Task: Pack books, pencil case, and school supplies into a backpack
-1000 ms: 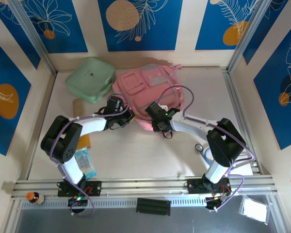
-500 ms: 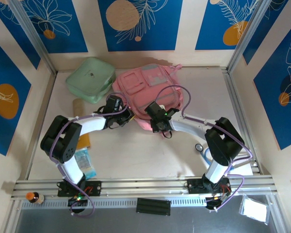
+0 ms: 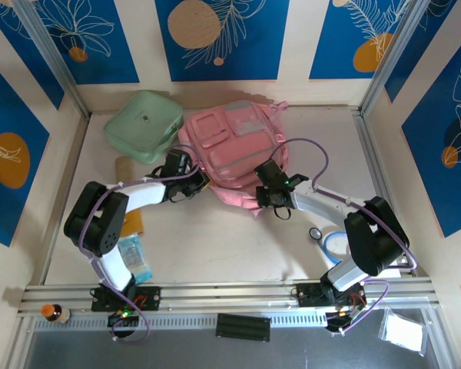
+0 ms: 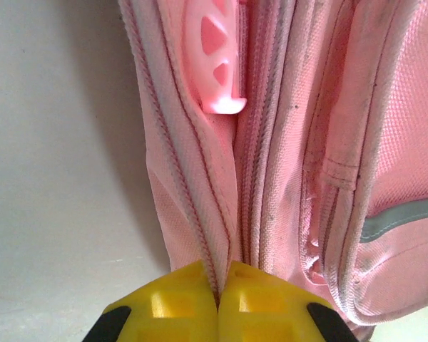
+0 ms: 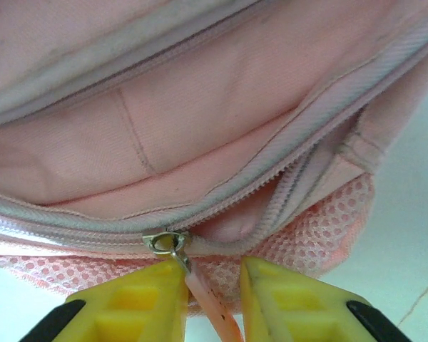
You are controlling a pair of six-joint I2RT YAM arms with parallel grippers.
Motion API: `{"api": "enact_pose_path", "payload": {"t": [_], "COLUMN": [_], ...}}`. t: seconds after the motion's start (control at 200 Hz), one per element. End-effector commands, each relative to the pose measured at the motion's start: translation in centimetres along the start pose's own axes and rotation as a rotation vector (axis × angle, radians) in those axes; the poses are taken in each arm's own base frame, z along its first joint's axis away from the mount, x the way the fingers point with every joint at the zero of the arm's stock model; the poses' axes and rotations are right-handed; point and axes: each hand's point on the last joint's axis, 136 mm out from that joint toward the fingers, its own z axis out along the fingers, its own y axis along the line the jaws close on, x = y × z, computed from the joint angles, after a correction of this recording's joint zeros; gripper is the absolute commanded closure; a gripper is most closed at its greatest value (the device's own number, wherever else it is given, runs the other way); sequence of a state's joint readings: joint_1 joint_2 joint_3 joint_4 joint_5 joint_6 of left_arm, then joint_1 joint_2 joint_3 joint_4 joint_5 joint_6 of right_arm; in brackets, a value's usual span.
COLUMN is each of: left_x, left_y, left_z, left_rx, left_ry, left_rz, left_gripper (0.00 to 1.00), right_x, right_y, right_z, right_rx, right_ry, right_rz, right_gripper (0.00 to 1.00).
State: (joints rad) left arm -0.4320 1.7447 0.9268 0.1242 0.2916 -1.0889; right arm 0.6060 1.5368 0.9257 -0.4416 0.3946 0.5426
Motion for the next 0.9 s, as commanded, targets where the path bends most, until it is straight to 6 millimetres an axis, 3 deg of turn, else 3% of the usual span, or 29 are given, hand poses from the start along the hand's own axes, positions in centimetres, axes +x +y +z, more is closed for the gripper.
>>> {"api": "enact_pose_path", "payload": {"t": [0.0,0.145,0.29,0.6,0.66,0.745,0.89], "left_x": [-2.9,-2.8,-3.1,-3.4,-3.2,-3.4,-4.7], "left_y": [-0.5,-0.5,-0.2,-0.1,-0.1,0.2,1.0], "left_z": [-0.4,-0.3,-0.4,0.2,0.6,0.8,-0.7], "left_rx": [0.007,0.005,-0.004,-0.027,-0.032,-0.068,-0.147], "left_ry": [-0.078,-0.074,-0.079,-0.043,-0.016,-0.007,-0.045], "left_rz": [0.022,0.025,0.026,0.072,0.090,0.124,0.169], "left_gripper": [1.00,1.00,1.00,1.00,1.00,0.96,0.74], "right_x": [0.7,0.4,0.0,-0.3,-0.3,0.0,1.0], "right_y": [0.9,1.0,-0.3,-5.6,-5.2,-2.8,2.0], "right_z": [0.4,0.5,0.1,-0.7,-0.7,-0.7,-0.7], "right_rx": [-0.017,-0.011,0.045,0.031,-0.012,-0.107,-0.228], "right_ry": [0.041,0.034,0.008,0.001,0.014,0.039,0.072], "right_rz": [-0.095,-0.109,-0.081,0.136,0.121,0.043,-0.073], "right_gripper": [0.73,0.81,0.92,0.97,0.98,1.00,1.00]}}
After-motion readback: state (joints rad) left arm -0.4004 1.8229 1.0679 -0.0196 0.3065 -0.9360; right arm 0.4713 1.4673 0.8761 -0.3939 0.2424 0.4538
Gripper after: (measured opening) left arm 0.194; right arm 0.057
